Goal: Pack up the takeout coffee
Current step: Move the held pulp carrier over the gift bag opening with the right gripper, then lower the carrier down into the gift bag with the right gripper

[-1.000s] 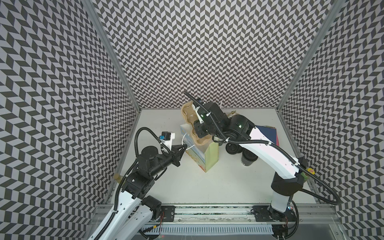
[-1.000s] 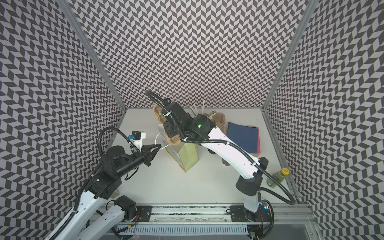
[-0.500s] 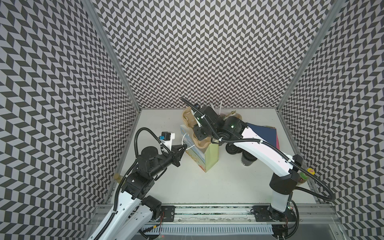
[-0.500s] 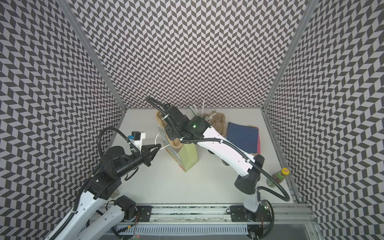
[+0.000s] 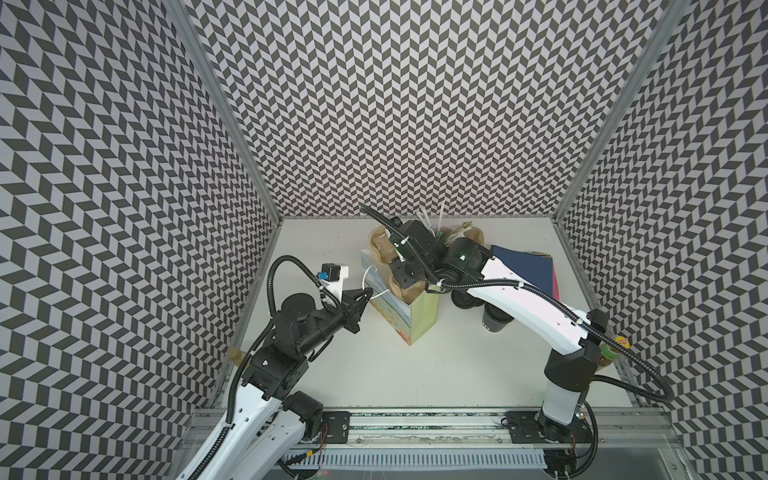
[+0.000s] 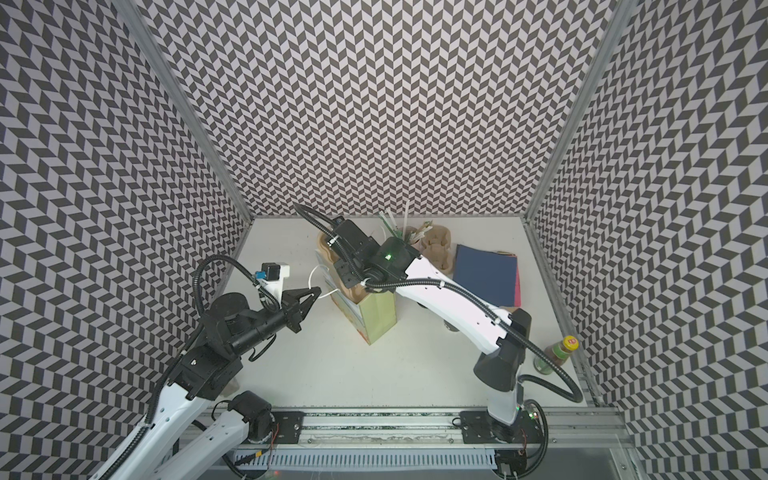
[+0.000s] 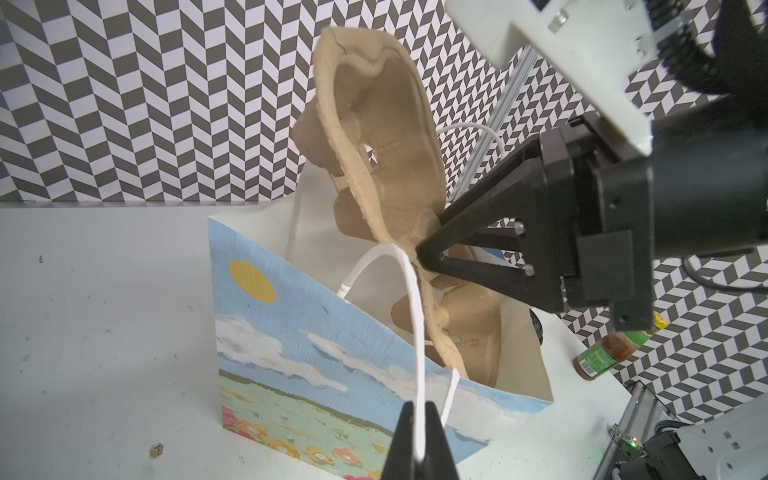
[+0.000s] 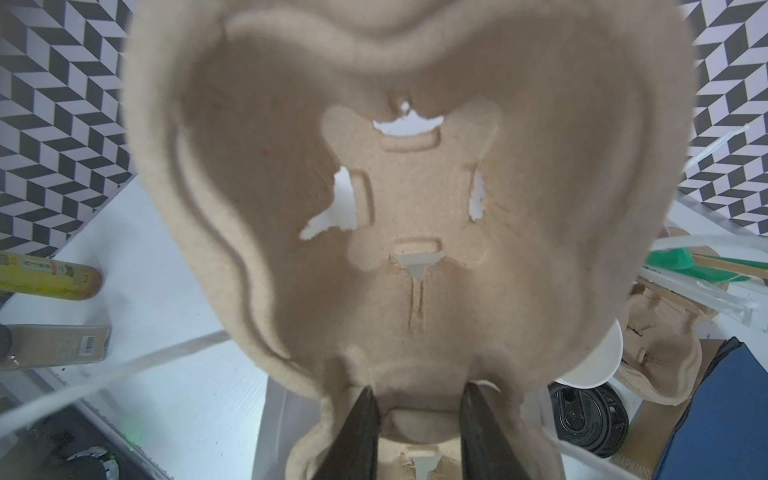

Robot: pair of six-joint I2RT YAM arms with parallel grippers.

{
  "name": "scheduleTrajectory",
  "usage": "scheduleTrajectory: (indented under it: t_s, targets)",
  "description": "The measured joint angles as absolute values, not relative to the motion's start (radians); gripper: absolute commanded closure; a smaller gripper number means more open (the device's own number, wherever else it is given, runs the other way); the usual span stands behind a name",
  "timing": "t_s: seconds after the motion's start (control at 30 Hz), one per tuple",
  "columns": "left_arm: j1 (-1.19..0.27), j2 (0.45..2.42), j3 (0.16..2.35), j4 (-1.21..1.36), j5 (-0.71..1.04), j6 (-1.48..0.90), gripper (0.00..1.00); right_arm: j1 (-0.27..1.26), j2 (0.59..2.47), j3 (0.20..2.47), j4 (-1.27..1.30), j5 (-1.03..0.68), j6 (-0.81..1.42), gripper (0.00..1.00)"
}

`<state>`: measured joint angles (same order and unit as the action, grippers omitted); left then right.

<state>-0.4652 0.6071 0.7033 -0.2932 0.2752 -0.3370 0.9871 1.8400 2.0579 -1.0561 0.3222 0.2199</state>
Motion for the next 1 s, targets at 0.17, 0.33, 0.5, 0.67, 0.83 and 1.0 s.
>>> scheduleTrajectory:
  t_s: [0.17, 0.33, 0.5, 0.67, 0.83, 1.0]
  targets:
    - [-0.465, 0.607, 0.703, -0.293, 0.270, -0.337, 1.00, 0.987, 1.838, 2.036, -1.073, 0.318, 0.231, 0.69]
    - [-0.465, 0.607, 0.703, -0.293, 0.263, -0.334, 1.00, 0.987, 1.830, 2.014, -1.073, 0.307, 0.236, 0.69]
    - [-0.465, 0.607, 0.703, -0.293, 0.257, -0.334, 1.00, 0.987, 1.818, 2.001, -1.079, 0.299, 0.249, 0.69]
    - [-0.465, 0.607, 0.703, -0.294, 0.255, -0.334, 1.00, 0.987, 1.818, 1.994, -1.091, 0.299, 0.260, 0.69]
    - [-0.465, 0.607, 0.703, -0.294, 0.255, -0.333, 1.00, 0.988, 1.818, 1.993, -1.108, 0.299, 0.273, 0.69]
    - [-0.465, 0.607, 0.703, -0.294, 0.251, -0.333, 1.00, 0.988, 1.818, 1.983, -1.117, 0.299, 0.282, 0.69]
